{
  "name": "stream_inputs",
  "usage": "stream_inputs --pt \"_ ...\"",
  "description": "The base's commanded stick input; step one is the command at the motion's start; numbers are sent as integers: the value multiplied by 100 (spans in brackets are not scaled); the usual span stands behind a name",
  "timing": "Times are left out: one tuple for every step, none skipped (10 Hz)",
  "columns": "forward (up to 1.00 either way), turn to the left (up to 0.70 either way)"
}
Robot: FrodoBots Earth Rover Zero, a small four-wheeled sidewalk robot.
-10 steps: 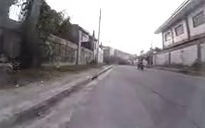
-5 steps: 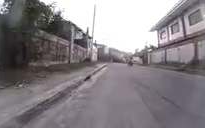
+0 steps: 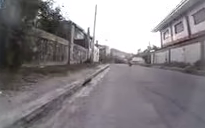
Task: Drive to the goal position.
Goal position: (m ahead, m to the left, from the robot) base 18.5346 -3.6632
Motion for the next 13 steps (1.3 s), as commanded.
stream_inputs --pt "100 -21" --pt "100 -35" --pt "100 -40" --pt "100 -40" --pt "100 -40" --pt "100 -40" --pt "100 -40" --pt "100 -28" --pt "100 -15" --pt "100 -8" --pt "100 -2" --pt "100 0" --pt "100 0"
